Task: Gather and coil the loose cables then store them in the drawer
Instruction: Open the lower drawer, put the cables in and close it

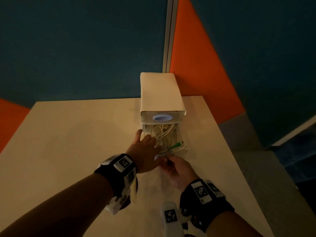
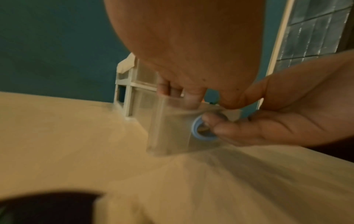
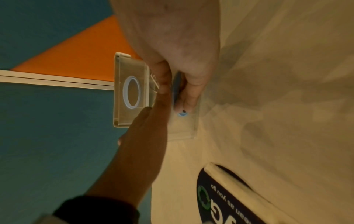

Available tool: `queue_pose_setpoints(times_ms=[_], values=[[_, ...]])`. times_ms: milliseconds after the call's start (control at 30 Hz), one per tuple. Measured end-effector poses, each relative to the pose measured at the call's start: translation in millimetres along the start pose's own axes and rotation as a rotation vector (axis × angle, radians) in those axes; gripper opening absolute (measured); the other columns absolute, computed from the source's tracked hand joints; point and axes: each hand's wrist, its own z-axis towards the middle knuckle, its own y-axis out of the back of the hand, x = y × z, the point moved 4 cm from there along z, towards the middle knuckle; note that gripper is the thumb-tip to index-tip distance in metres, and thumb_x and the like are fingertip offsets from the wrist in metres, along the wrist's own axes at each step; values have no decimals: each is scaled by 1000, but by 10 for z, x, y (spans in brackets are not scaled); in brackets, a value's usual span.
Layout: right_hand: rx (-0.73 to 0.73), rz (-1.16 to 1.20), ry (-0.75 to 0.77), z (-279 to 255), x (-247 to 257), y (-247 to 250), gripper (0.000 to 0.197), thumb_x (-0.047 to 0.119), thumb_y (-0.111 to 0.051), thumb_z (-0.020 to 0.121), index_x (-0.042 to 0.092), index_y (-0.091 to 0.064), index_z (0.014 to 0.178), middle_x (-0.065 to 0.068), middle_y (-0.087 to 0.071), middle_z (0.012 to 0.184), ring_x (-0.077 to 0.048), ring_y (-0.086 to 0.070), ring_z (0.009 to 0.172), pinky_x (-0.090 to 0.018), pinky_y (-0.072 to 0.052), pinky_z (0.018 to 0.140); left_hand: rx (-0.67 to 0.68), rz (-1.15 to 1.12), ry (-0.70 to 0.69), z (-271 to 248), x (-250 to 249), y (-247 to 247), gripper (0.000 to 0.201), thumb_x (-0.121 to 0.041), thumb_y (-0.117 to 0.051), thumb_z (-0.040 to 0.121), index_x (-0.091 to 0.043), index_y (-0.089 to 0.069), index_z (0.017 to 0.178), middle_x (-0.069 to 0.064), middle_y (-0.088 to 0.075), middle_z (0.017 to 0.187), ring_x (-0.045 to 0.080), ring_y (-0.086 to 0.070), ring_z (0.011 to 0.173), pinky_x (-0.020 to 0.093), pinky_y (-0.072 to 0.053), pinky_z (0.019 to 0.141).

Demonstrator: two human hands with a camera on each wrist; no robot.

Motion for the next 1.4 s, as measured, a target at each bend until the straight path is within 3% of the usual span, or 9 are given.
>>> queue_pose_setpoints(times_ms=[167, 333, 500, 633, 733, 833, 1100, 1267, 1400], values=[[-98, -107, 37, -75, 50, 37, 19, 15, -58, 83, 4, -61, 68, -8, -62, 52, -19, -51, 53, -32, -46, 57, 161, 34, 17, 63, -6, 3, 53, -49, -18, 94, -26, -49, 131, 9, -50, 126, 30, -41, 120, 58, -7, 110], [-481, -527, 517, -124, 185, 278, 63, 16, -75, 70, 1, -41, 121, -20, -46, 122, -31, -50, 101, -44, -48, 89, 187, -32, 54, 34, 5, -37, 49, -42, -18, 97, -23, -44, 133, 7, -52, 125, 28, -42, 118, 56, -14, 107], [-209, -1175, 1185, -276, 575, 122, 49, 7, -58, 83, 15, -46, 130, -13, -46, 126, -21, -40, 112, -26, -36, 88, 188, -95, 88, 4, -10, -124, 50, -45, -19, 97, -24, -38, 138, 5, -48, 130, 29, -40, 120, 55, -12, 108], [81, -1761, 1397, -183, 572, 129, 35, 15, -47, 76, 9, -66, 105, -11, -68, 99, -25, -59, 94, -27, -41, 80, 127, -122, 88, -37, 2, -197, 70, -61, -12, 85, -24, -40, 138, 6, -49, 130, 28, -42, 120, 54, -14, 108], [215, -1928, 1445, -139, 644, 111, 30, 16, -46, 72, 11, -69, 91, -6, -70, 84, -18, -57, 84, -27, -38, 72, 35, -154, 113, -34, 4, -198, 55, -51, -43, 88, -20, -49, 132, 9, -55, 121, 31, -51, 113, 55, -25, 104], [282, -1853, 1265, -131, 764, 25, 17, 23, -49, 83, 19, -65, 86, -5, -68, 85, -15, -57, 84, -34, -44, 71, -207, -131, 78, -33, -49, -168, 52, -39, -76, 64, -16, -65, 110, 7, -62, 93, 27, -63, 76, 42, -52, 72], [387, -2108, 1261, -28, 801, -61, 13, 8, -50, 70, 6, -62, 72, -14, -63, 71, -29, -62, 57, -30, -50, 41, -374, -327, -67, -57, -117, -215, 34, -20, -45, 73, -20, -73, 91, 0, -68, 77, 21, -65, 64, 21, -46, 50], [399, -2253, 1301, -39, 791, 47, 32, 33, -45, 82, 13, -67, 93, -6, -70, 97, -19, -66, 89, -47, -43, 99, -287, -402, -26, -28, -23, -204, 27, -20, -49, 72, -24, -73, 84, -2, -67, 75, 20, -65, 61, 18, -46, 45], [283, -2369, 1416, 63, 760, 76, 36, 23, -42, 78, 14, -66, 104, -4, -70, 110, -15, -63, 106, -52, -36, 103, -279, -420, 29, 7, 20, -181, 22, -11, -69, 65, -20, -74, 84, 1, -69, 75, 23, -66, 62, 22, -48, 44]])
